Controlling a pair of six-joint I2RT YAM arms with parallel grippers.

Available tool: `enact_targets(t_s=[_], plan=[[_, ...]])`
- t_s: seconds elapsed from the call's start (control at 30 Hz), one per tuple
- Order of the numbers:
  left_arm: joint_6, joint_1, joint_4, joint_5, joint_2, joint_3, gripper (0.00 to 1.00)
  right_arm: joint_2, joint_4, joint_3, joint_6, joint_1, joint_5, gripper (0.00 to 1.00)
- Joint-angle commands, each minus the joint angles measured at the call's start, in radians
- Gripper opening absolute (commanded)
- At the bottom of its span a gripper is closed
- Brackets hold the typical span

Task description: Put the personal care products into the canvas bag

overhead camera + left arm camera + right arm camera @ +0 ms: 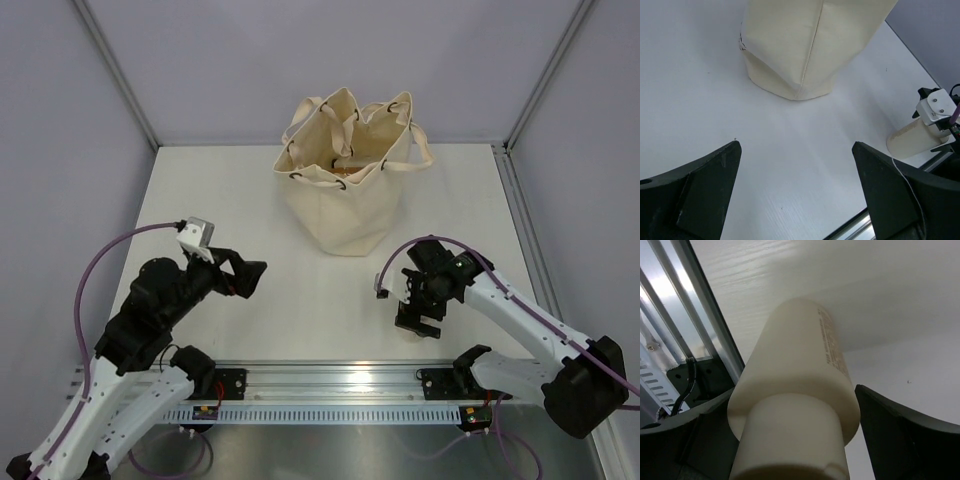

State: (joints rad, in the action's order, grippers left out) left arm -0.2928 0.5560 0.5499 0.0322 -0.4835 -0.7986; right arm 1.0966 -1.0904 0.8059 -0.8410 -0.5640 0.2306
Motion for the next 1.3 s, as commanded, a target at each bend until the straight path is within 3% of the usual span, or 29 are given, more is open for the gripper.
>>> enact_targets(t_s=[0.0, 0.1, 0.13, 0.33, 0.43, 0.47, 0.63, 0.93, 1.27], plan=[[-0.055, -0.002, -0.019, -0.057, 0.048, 0.019, 0.99, 0.022, 0.106, -0.027, 0.017, -0.014, -0.071, 0.93], [-0.081, -0.002, -0.015, -0.057, 0.071, 0.053, 0.99, 0.019, 0.112, -0.008, 0.019, -0.014, -0.056, 0.72], [-0.091, -0.002, -0.015, -0.048, 0.078, 0.061, 0.99, 0.017, 0.112, -0.005, 0.02, -0.014, -0.033, 0.59], [-0.121, -0.002, 0.007, -0.043, 0.128, 0.11, 0.99, 0.014, 0.113, 0.004, 0.031, -0.014, 0.085, 0.42], [-0.126, -0.002, 0.019, -0.046, 0.143, 0.122, 0.99, 0.019, 0.123, -0.001, 0.048, -0.014, 0.113, 0.17], [-0.128, -0.002, 0.021, -0.048, 0.146, 0.125, 0.99, 0.019, 0.121, 0.006, 0.055, -0.016, 0.115, 0.0], [-0.141, -0.002, 0.015, -0.045, 0.148, 0.134, 0.99, -0.024, 0.092, 0.047, 0.069, -0.014, 0.177, 0.0], [-0.167, -0.002, -0.039, -0.038, 0.109, 0.16, 0.99, -0.063, -0.019, 0.269, 0.04, -0.014, 0.273, 0.0], [-0.174, -0.002, -0.001, -0.052, 0.106, 0.15, 0.99, 0.138, -0.132, 0.839, -0.003, -0.014, 0.355, 0.0]])
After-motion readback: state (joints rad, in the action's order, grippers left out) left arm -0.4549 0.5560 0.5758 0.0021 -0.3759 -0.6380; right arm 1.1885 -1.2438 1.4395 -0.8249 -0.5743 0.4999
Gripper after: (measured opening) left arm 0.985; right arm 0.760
